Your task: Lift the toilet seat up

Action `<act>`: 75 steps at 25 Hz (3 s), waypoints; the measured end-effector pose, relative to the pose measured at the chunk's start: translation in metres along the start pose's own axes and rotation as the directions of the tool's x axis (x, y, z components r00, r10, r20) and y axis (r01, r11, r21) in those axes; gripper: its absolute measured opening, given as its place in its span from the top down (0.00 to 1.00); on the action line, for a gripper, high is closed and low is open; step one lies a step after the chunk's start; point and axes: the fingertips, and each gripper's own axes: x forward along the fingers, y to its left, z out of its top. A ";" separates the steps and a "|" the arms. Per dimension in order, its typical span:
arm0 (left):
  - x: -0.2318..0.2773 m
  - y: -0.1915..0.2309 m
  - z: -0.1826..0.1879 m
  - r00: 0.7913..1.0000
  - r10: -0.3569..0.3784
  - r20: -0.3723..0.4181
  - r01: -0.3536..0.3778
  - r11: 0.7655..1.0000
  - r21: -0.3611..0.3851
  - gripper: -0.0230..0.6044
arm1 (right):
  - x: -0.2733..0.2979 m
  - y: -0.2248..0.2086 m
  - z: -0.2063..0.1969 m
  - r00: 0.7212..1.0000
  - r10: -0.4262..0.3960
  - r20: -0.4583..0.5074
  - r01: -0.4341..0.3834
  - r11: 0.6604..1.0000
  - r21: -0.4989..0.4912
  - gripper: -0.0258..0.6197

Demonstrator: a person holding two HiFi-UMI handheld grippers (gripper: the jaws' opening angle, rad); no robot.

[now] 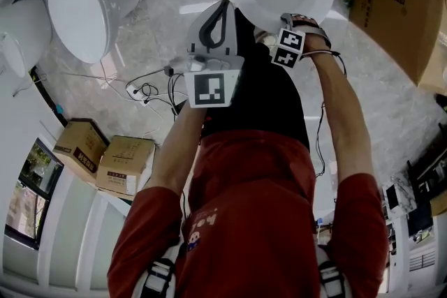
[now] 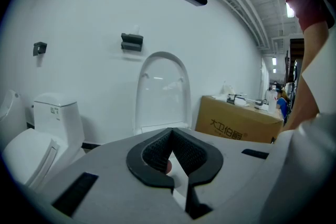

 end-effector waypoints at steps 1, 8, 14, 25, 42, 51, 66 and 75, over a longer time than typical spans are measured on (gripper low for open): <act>-0.001 0.000 0.003 1.000 0.001 0.002 -0.001 1.000 0.002 0.95 | -0.002 0.000 0.000 1.000 -0.004 0.003 0.004 1.000 -0.001 0.56; -0.009 0.002 0.023 0.999 0.008 0.032 -0.009 0.999 0.031 0.95 | -0.016 0.000 0.003 0.999 -0.036 0.012 0.036 0.999 -0.013 0.57; -0.015 -0.004 0.036 0.998 0.011 0.056 -0.012 0.999 0.030 0.95 | -0.028 0.001 0.005 0.997 -0.072 0.021 0.072 0.997 -0.015 0.58; -0.029 -0.020 0.045 0.997 0.006 0.079 -0.007 1.000 0.012 0.95 | -0.054 0.003 0.007 0.994 -0.106 0.035 0.107 0.994 -0.033 0.59; -0.049 -0.026 0.068 0.988 0.040 0.147 -0.037 0.999 -0.020 0.95 | -0.089 0.001 0.010 0.980 -0.194 0.045 0.197 0.979 -0.060 0.62; -0.063 -0.029 0.073 0.985 0.051 0.166 -0.048 0.999 -0.021 0.95 | -0.110 0.003 0.013 0.964 -0.260 0.063 0.265 0.960 -0.089 0.65; -0.074 -0.038 0.087 0.978 0.048 0.203 -0.044 0.999 -0.024 0.95 | -0.137 -0.001 0.014 0.931 -0.355 0.089 0.364 0.924 -0.120 0.66; -0.079 -0.044 0.099 0.973 0.042 0.228 -0.037 0.999 -0.024 0.95 | -0.157 -0.004 0.018 0.911 -0.395 0.118 0.410 0.901 -0.145 0.66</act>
